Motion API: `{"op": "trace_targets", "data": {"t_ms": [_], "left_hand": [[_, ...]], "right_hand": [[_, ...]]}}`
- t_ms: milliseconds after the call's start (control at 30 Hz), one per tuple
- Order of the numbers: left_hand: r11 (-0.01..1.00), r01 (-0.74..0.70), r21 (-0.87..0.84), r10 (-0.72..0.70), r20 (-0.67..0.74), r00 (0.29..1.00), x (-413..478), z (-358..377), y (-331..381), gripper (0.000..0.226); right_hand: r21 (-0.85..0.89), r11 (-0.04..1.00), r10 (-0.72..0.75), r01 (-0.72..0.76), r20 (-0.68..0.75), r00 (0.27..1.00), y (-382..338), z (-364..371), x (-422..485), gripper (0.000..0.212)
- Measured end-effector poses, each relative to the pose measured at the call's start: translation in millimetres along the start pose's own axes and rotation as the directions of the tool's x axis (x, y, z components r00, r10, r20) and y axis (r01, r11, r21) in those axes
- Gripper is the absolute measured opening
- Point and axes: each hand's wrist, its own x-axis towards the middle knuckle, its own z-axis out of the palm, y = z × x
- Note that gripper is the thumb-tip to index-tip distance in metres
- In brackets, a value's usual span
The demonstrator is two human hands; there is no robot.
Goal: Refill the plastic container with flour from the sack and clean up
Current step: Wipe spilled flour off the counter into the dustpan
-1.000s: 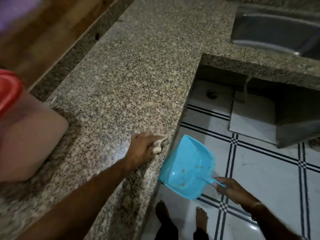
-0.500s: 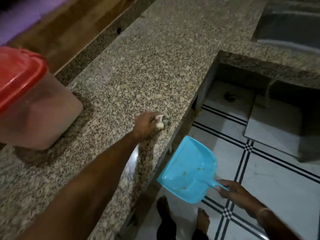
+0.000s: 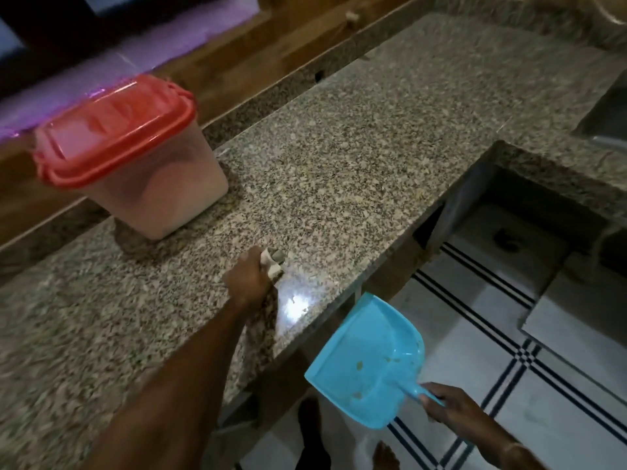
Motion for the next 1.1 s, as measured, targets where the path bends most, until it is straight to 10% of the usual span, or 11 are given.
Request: {"op": "trace_targets", "data": {"t_ms": [233, 467, 1100], "left_hand": [[0.987, -0.137, -0.085, 0.140, 0.028, 0.990, -56.4, 42.8, 61.2, 0.025], [0.960, 0.270, -0.069, -0.276, -0.096, 0.956, -76.2, 17.1, 5.1, 0.022], [0.956, -0.286, -0.059, 0.289, 0.045, 0.956, -38.4, 74.6, 57.0, 0.036]], "right_hand": [[-0.003, 1.000, 0.010, -0.010, 0.011, 1.000, 5.9, 4.6, -0.3, 0.020], [0.051, 0.997, -0.048, 0.049, -0.015, 0.999, -6.1, 12.7, -5.5, 0.021], [-0.023, 0.995, -0.093, 0.092, -0.027, 0.995, -33.4, 27.5, 0.8, 0.022]]}}
